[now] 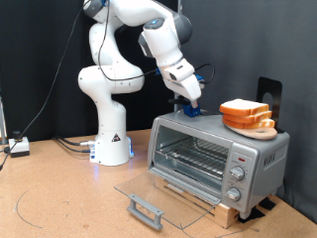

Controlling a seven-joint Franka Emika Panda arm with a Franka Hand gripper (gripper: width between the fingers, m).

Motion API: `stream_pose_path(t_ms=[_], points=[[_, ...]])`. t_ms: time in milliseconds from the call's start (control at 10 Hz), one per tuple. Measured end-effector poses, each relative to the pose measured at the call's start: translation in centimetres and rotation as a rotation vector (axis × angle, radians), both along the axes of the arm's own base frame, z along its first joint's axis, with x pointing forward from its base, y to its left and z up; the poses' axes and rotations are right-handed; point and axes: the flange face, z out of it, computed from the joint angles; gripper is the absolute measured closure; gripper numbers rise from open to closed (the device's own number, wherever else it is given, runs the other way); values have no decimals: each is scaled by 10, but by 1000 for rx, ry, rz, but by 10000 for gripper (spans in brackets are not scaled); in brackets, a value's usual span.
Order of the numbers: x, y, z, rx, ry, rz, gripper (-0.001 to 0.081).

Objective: Make a piece of toast with the oven

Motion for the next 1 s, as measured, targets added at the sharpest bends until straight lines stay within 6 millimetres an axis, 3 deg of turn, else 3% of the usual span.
stream_pose_path(t_ms=[700,800,900,1000], points=[[2,16,-19,30,2,39,-3],[2,18,-18,36,0,41,90],[2,19,-17,42,-1,41,90],[3,20,-16,44,-2,42,273]])
